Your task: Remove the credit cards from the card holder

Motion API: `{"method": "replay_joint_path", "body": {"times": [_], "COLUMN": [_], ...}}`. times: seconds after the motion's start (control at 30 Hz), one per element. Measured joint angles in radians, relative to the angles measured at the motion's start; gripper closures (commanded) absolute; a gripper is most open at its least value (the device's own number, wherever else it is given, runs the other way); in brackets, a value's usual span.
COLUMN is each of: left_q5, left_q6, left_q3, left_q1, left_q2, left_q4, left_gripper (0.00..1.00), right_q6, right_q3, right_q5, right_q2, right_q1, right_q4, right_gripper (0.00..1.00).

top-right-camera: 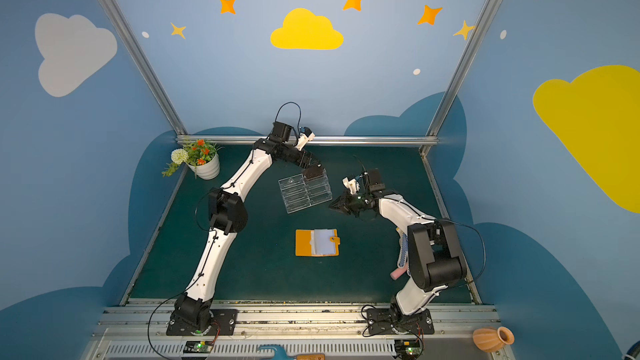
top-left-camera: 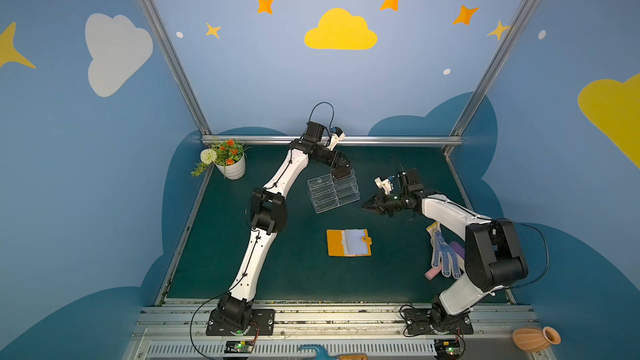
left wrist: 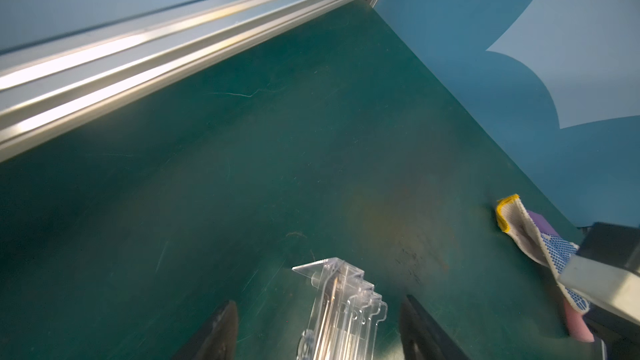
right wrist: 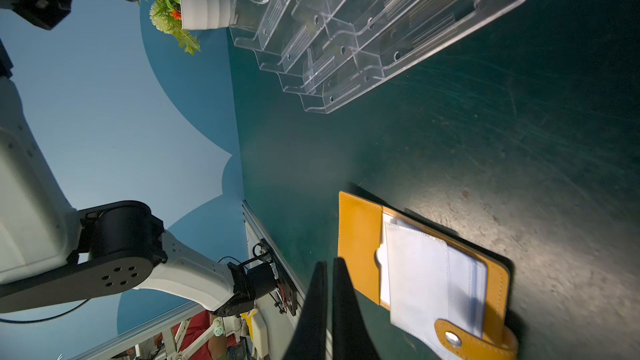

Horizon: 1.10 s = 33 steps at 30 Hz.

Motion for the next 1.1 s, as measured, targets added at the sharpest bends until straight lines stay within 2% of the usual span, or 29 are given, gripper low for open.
{"method": "replay_joint_path", "body": {"times": [0.17,0.43,0.6,0.7,0.8,0.93,1.1], "left_q5": [-0.013,-0.029,-0.04,-0.046,-0.051,-0.053,-0.044], "left_q6": [-0.003,-0.003,0.001,0.007,0.01,0.01,0.009], "left_q3": [0.008,0.039,0.044,0.044,0.044,0.044,0.044], "left_q1": [-0.011,-0.023,-0.027,-0.031,-0.031,-0.031,-0.031], "left_q2": [0.007,0.016,0.039,0.057,0.067,0.067,0.066], "left_q4": [0.0,0.0,0.0,-0.005,-0.012,-0.01,-0.01], "left_gripper": [0.29,0.4,0.43,0.53,0.66,0.69,0.84], "right_q6": [0.0,0.001,0.003,0.004,0.004,0.004,0.004], "right_q3": [-0.008,-0.01,-0.01,-0.01,-0.01,-0.01,-0.011], "right_q5": [-0.005,-0.013,-0.019,-0.022,-0.022,-0.023,-0.022], "right_q2": [0.0,0.002,0.002,0.002,0.002,0.002,0.002], "right_q1": [0.0,-0.001,-0.002,-0.003,-0.003,-0.003,-0.006], "right_q4": [0.002,0.006,0.008,0.008,0.008,0.008,0.009], "right_gripper": [1.0,1.0,1.0,1.0,1.0,1.0,1.0]}}
